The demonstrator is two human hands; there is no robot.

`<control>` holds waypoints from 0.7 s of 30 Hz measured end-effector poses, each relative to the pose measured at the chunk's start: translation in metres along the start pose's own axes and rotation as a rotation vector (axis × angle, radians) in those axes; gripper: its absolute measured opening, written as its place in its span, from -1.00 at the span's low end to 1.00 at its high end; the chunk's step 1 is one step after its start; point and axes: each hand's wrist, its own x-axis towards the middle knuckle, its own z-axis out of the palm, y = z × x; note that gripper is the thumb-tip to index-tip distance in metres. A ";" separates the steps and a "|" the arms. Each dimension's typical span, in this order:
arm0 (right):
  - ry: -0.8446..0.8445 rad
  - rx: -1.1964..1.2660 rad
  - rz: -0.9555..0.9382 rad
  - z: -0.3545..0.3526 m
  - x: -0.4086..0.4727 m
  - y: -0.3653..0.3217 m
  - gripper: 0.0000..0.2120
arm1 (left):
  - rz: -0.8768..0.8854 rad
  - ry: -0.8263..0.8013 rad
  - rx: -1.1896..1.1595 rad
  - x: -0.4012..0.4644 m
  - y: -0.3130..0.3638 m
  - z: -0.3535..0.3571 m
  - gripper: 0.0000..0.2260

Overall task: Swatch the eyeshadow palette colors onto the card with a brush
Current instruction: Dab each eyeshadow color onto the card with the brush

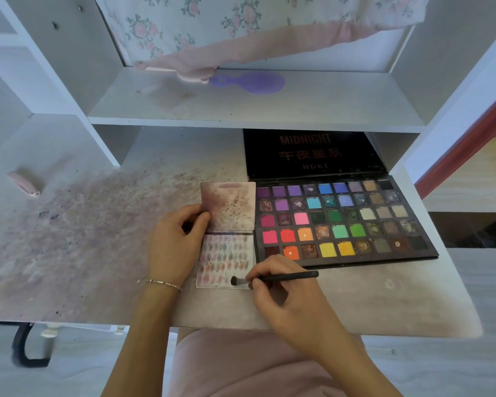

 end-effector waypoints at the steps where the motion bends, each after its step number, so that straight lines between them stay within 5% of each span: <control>1: 0.000 0.004 0.003 0.000 0.000 0.000 -0.89 | 0.003 0.002 0.000 0.000 0.000 0.000 -0.86; 9: 0.001 0.099 0.026 -0.002 -0.001 0.002 -0.91 | -0.001 0.009 0.001 0.000 0.001 0.001 -0.86; 21: 0.382 0.249 0.040 -0.029 -0.003 0.022 -0.79 | -0.015 -0.011 0.006 0.001 0.000 0.000 -0.86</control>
